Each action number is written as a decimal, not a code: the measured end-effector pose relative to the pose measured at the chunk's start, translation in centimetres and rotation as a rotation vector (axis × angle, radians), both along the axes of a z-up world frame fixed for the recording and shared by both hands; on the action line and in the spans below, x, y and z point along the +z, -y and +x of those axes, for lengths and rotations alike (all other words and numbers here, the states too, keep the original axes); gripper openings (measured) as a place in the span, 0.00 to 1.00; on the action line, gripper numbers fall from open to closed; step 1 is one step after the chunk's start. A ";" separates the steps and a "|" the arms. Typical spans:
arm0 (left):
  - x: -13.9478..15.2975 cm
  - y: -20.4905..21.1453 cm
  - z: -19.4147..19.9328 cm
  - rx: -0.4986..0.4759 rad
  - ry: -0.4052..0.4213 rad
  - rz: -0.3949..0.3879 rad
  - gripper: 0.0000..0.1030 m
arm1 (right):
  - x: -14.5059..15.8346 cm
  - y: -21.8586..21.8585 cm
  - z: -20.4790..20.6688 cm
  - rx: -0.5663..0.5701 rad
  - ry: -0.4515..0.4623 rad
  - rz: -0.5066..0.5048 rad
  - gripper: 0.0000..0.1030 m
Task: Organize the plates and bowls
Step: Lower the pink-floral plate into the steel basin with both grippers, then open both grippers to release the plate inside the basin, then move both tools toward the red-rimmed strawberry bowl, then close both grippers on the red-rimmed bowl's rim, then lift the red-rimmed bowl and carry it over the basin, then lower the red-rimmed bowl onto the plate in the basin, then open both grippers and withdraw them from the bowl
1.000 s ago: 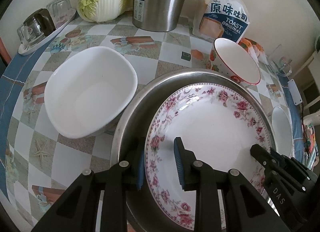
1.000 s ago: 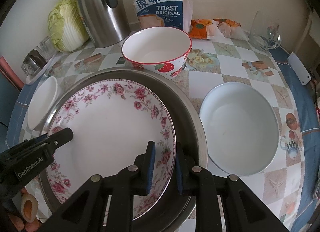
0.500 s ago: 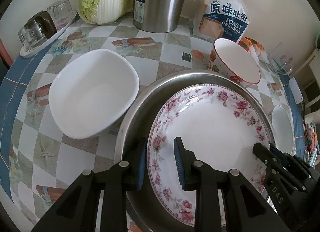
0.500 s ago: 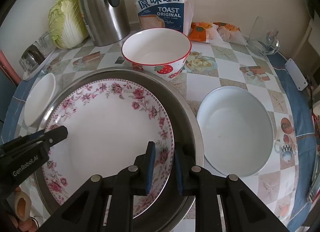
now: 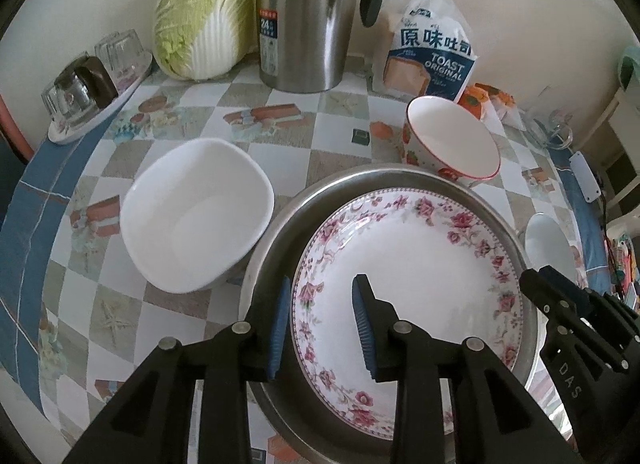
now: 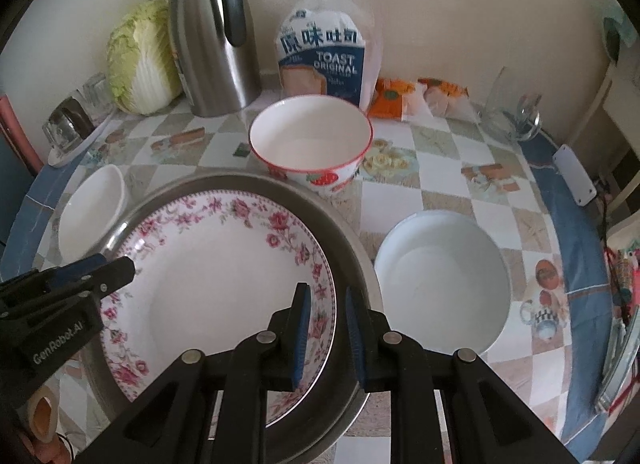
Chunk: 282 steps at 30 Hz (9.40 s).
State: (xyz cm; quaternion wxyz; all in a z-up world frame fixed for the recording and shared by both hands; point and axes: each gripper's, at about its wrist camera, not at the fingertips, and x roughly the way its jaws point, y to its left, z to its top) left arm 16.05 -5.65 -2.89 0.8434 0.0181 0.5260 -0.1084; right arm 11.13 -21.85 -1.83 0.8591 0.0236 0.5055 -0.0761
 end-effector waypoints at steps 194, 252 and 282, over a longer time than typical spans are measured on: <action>1.5 1.3 -2.6 -0.088 -0.022 -0.112 0.19 | 1.7 -1.5 -2.4 -0.032 0.066 0.247 0.18; -0.4 1.2 -0.4 -0.050 -0.105 -0.156 0.21 | -1.3 -0.5 -1.5 -0.081 0.018 0.291 0.22; 2.9 -15.9 1.2 0.401 0.053 -0.137 0.90 | 4.5 -4.8 -2.0 -0.009 0.195 0.124 1.00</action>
